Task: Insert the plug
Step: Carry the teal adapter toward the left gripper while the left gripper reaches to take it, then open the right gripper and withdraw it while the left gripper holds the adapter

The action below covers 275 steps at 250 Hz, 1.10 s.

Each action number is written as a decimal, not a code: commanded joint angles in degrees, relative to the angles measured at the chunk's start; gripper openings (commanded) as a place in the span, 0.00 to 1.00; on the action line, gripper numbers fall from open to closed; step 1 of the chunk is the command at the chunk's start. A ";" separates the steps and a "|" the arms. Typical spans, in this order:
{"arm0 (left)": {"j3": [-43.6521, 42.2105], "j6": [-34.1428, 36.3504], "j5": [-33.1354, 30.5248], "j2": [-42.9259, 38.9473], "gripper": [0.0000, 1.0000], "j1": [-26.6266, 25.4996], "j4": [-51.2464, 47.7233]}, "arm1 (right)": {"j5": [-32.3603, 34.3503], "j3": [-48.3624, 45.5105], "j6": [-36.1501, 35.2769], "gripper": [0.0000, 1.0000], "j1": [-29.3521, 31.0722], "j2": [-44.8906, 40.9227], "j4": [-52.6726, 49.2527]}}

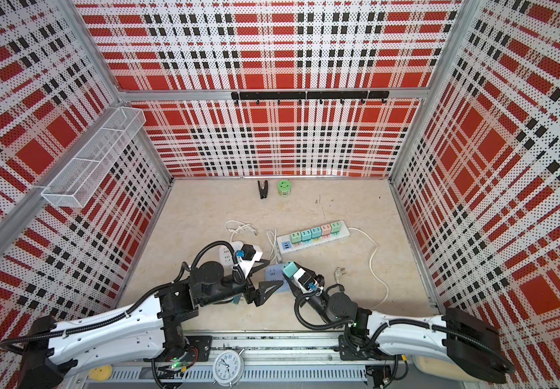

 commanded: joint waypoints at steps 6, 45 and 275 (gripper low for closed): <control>2.38 -1.75 3.56 1.25 0.90 -0.30 -0.06 | -3.40 -0.23 -3.32 0.05 -0.10 -2.11 3.93; 3.23 -1.79 2.92 2.91 0.89 -0.30 0.41 | -6.34 -0.13 -3.24 0.05 -0.06 -2.47 3.88; 6.07 -1.00 4.32 10.13 0.00 -0.21 3.23 | -6.99 0.66 -2.37 0.38 -0.06 3.66 9.32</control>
